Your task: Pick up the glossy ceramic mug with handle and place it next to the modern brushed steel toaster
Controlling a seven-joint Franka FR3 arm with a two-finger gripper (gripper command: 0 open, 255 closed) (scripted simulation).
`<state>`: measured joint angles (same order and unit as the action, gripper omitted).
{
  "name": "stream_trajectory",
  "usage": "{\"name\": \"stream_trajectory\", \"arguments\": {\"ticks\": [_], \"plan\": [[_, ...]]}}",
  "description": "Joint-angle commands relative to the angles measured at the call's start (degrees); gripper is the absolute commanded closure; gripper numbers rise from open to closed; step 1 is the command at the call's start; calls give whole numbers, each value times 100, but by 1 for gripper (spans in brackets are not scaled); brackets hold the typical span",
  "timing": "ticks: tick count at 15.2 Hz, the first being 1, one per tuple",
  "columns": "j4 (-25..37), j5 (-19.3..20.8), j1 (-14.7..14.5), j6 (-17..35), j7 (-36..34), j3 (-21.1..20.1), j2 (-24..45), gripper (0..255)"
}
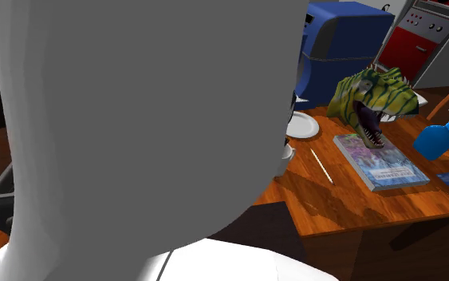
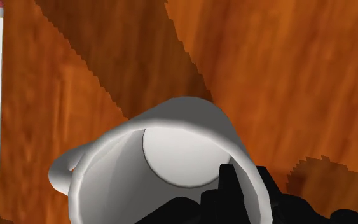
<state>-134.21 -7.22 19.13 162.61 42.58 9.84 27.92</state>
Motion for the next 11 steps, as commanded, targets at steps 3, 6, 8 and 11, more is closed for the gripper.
{"name": "stream_trajectory", "arguments": {"ticks": [3,6,8,11], "plan": [[-99,95,-95,-242,-64,115,-339,255],[-150,178,-161,-432,-118,199,-582,255],[-178,238,-202,-563,-157,252,-742,255],[-210,334,-257,-765,-219,326,-978,255]]}}
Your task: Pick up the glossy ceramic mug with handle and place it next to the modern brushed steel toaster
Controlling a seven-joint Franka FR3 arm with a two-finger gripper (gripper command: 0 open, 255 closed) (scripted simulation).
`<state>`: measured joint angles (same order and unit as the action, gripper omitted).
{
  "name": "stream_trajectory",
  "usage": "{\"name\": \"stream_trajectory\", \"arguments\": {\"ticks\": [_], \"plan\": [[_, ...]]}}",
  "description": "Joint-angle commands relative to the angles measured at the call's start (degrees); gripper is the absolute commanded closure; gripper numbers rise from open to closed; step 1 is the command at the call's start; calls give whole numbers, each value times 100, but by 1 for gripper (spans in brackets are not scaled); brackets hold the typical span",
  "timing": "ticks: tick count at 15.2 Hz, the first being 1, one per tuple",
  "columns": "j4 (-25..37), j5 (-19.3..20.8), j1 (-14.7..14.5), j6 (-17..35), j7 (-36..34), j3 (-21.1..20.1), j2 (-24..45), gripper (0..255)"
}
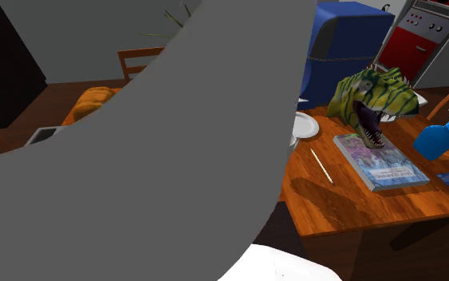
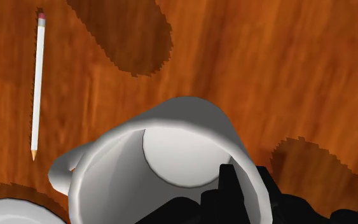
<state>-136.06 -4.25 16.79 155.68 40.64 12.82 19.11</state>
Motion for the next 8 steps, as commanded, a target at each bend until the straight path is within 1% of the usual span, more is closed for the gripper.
{"name": "stream_trajectory", "arguments": {"ticks": [1,8], "plan": [[-33,70,-40,-141,-46,51,-175,255],[-51,300,-132,-637,-193,179,-702,255]]}}
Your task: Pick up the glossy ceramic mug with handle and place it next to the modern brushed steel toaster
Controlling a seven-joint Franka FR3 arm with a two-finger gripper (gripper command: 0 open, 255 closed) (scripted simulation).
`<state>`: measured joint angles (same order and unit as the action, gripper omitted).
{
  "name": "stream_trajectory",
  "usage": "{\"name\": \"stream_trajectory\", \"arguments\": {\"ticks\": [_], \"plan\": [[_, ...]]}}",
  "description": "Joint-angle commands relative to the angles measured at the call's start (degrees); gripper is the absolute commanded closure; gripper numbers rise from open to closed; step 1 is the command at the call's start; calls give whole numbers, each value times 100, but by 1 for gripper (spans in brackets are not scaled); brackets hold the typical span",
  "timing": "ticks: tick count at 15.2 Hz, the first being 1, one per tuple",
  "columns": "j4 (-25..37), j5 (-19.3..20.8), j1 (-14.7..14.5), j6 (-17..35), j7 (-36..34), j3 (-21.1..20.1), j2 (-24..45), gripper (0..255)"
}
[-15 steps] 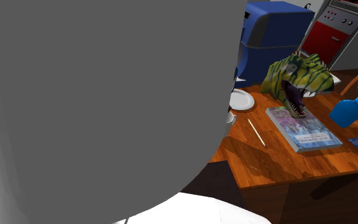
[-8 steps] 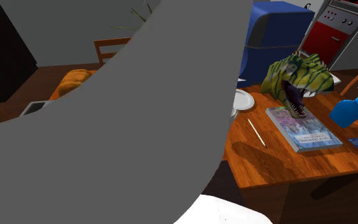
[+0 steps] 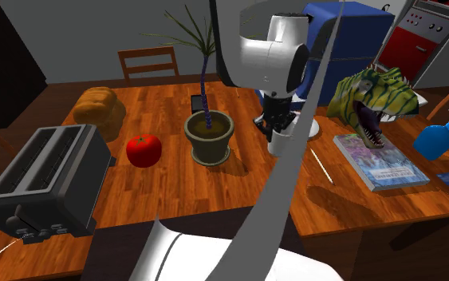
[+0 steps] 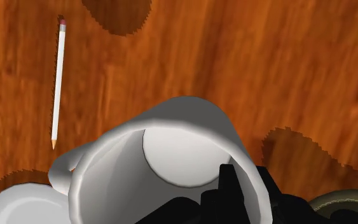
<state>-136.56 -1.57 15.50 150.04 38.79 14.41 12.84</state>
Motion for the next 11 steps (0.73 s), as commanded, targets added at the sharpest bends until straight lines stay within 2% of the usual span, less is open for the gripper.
{"name": "stream_trajectory", "arguments": {"ticks": [1,11], "plan": [[3,64,-12,-147,-28,33,-148,255],[106,338,-67,-902,-199,112,-821,255]]}}
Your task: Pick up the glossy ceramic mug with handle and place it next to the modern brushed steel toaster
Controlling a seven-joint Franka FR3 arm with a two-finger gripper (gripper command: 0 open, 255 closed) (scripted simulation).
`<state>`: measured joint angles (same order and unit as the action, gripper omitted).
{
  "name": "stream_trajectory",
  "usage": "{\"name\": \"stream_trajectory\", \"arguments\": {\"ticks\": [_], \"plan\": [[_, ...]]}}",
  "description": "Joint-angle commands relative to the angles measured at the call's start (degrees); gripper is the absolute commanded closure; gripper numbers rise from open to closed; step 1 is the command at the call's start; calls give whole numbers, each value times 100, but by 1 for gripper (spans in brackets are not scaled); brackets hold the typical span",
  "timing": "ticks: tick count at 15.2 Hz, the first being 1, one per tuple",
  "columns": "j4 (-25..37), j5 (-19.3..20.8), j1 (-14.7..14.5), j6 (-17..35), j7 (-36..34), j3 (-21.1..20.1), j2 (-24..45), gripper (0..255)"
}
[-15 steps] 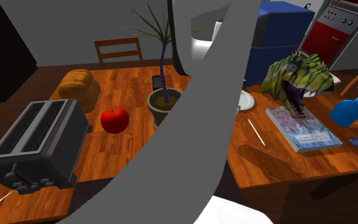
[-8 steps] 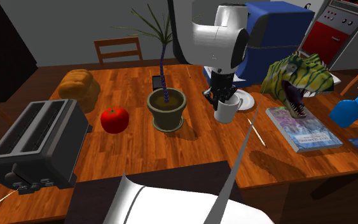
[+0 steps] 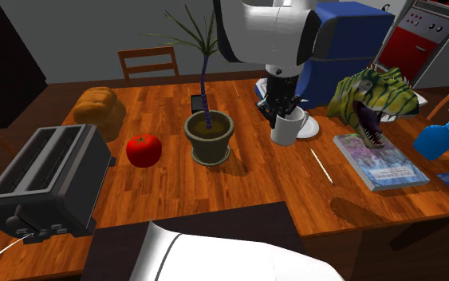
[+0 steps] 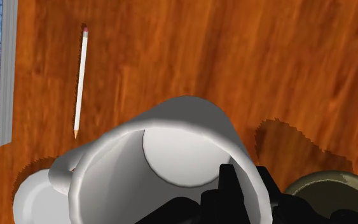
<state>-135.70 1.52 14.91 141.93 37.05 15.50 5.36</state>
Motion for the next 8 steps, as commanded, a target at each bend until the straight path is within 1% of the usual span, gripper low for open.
{"name": "stream_trajectory", "arguments": {"ticks": [1,8], "plan": [[38,51,-11,-169,-39,5,-134,255],[197,182,-23,-715,-118,11,-533,255]]}}
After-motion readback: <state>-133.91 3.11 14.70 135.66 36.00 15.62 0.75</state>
